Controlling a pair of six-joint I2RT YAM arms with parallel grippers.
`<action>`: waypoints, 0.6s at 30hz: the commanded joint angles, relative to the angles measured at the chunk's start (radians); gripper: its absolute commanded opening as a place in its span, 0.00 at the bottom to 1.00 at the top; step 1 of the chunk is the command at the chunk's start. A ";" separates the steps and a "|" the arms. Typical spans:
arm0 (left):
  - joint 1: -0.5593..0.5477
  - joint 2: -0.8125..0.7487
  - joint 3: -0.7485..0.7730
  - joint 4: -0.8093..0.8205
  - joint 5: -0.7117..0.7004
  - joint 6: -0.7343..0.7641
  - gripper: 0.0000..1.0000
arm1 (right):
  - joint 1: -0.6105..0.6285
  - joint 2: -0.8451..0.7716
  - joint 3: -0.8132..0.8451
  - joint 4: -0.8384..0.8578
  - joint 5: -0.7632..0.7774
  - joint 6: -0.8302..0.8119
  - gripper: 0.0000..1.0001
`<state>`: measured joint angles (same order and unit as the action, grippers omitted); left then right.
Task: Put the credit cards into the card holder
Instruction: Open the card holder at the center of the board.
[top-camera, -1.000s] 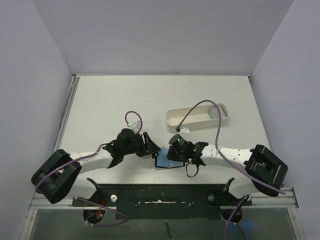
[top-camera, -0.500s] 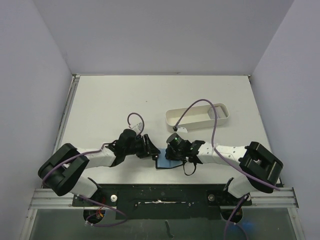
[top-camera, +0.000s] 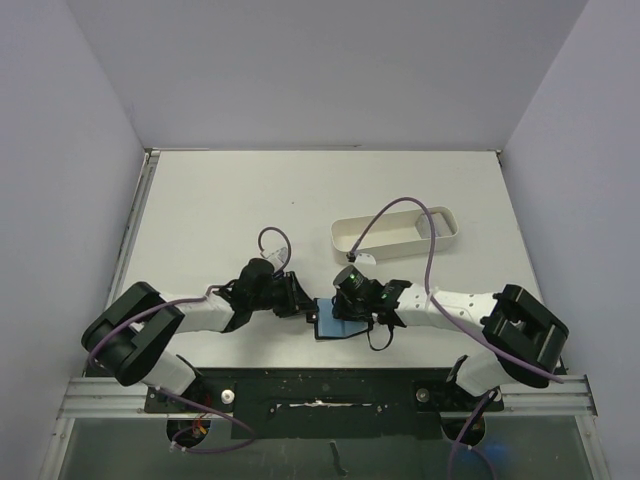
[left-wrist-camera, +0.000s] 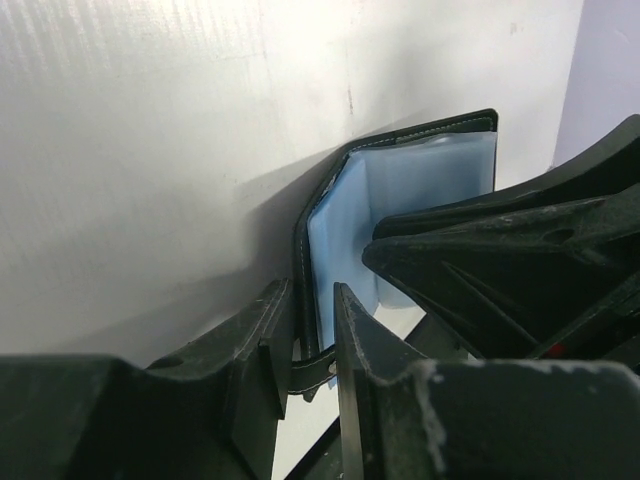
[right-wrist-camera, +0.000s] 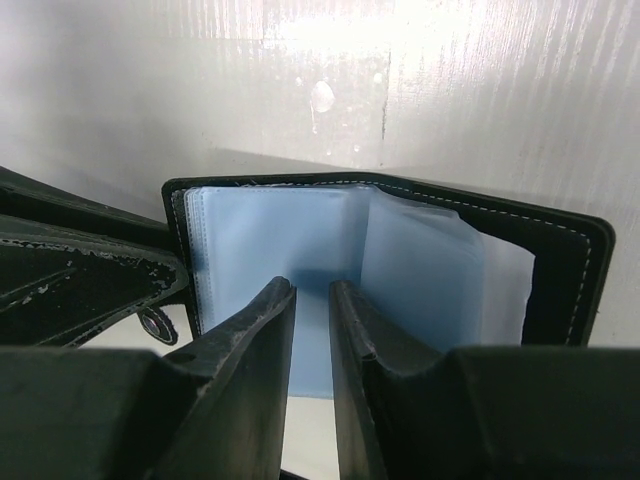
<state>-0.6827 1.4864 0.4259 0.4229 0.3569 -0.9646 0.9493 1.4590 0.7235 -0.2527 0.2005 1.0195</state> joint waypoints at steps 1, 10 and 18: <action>0.014 0.013 0.019 0.127 0.052 -0.021 0.21 | -0.003 -0.040 -0.009 0.027 0.029 0.002 0.22; 0.021 0.112 -0.028 0.398 0.142 -0.117 0.27 | 0.001 -0.054 -0.085 0.072 0.032 0.039 0.21; 0.020 0.180 -0.021 0.447 0.152 -0.121 0.28 | 0.002 -0.092 -0.136 0.090 0.043 0.050 0.20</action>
<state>-0.6647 1.6535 0.3988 0.7547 0.4740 -1.0771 0.9497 1.4014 0.6151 -0.1761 0.2100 1.0584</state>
